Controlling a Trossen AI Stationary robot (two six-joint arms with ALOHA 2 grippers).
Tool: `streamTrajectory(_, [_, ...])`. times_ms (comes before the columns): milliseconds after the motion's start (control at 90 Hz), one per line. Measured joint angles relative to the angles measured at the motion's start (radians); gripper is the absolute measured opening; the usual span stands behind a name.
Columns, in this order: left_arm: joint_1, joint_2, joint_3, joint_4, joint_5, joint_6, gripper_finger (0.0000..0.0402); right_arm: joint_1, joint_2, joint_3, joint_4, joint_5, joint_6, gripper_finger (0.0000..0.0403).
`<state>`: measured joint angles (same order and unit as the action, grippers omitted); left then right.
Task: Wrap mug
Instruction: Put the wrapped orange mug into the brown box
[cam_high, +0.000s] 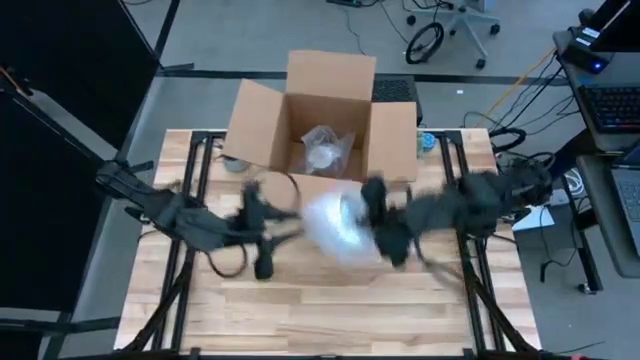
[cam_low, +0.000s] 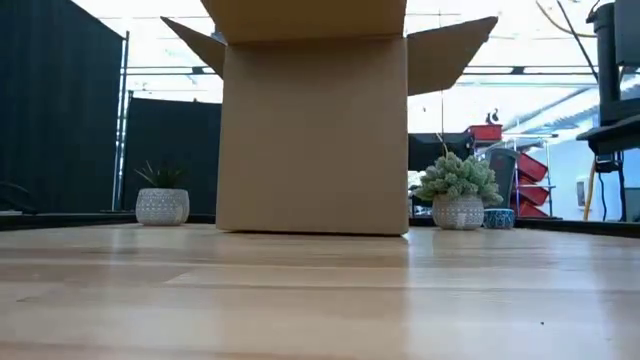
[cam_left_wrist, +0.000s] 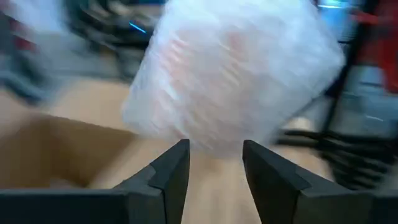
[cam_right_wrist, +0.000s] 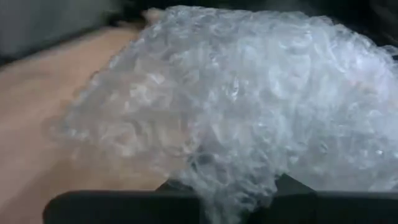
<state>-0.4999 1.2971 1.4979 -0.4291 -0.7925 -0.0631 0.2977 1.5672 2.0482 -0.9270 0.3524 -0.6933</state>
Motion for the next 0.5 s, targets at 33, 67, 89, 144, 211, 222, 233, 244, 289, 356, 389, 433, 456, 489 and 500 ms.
streamTrajectory(33, [0.007, -0.019, 0.0, -0.002, -0.042, 0.035, 0.0138, -0.055, -0.002, 0.017, 0.0, -0.003, 0.0, 0.0018])
streamTrajectory(67, [0.014, -0.034, 0.0, -0.003, -0.079, 0.066, 0.0138, -0.111, -0.003, 0.027, 0.0, -0.006, 0.002, 0.0018])
streamTrajectory(89, [0.019, -0.045, 0.0, -0.003, -0.098, 0.081, 0.0138, -0.148, -0.003, 0.03, 0.0, -0.007, 0.008, 0.0018])
streamTrajectory(144, [0.033, -0.073, 0.0, -0.006, -0.126, 0.105, 0.0138, -0.248, -0.003, 0.032, -0.003, -0.013, 0.036, 0.0018])
streamTrajectory(211, [0.05, -0.1, 0.0, -0.025, -0.13, 0.104, 0.0138, -0.365, 0.01, 0.029, -0.019, -0.07, 0.092, 0.0018])
streamTrajectory(222, [0.053, -0.103, 0.0, -0.031, -0.13, 0.102, 0.0138, -0.387, 0.014, 0.028, -0.02, -0.085, 0.105, 0.0018])
streamTrajectory(233, [0.056, -0.106, 0.0, -0.037, -0.13, 0.1, 0.0138, -0.41, 0.017, 0.027, -0.02, -0.1, 0.117, 0.0018])
streamTrajectory(244, [0.06, -0.11, 0.0, -0.043, -0.13, 0.098, 0.0138, -0.429, 0.02, 0.027, -0.021, -0.115, 0.131, 0.0018])
streamTrajectory(289, [0.074, -0.118, 0.0, -0.065, -0.13, 0.097, 0.0138, -0.502, 0.041, 0.023, -0.022, -0.176, 0.185, 0.0017])
streamTrajectory(356, [0.093, -0.119, 0.0, -0.106, -0.13, 0.094, 0.0138, -0.593, 0.084, 0.023, -0.046, -0.247, 0.255, 0.0017])
streamTrajectory(389, [0.102, -0.118, 0.0, -0.132, -0.13, 0.084, 0.0138, -0.627, 0.111, 0.023, -0.058, -0.268, 0.283, 0.0017])
streamTrajectory(433, [0.113, -0.115, 0.0, -0.168, -0.129, 0.055, 0.0138, -0.664, 0.15, 0.022, -0.069, -0.288, 0.316, 0.0017])
streamTrajectory(456, [0.118, -0.114, 0.0, -0.191, -0.129, 0.035, 0.0138, -0.677, 0.171, 0.021, -0.074, -0.298, 0.333, 0.0017])
streamTrajectory(489, [0.127, -0.109, 0.0, -0.224, -0.129, 0.004, 0.0138, -0.692, 0.201, 0.021, -0.087, -0.315, 0.36, 0.0017])
streamTrajectory(500, [0.13, -0.107, 0.0, -0.234, -0.129, -0.007, 0.0138, -0.696, 0.211, 0.021, -0.093, -0.32, 0.368, 0.0017])
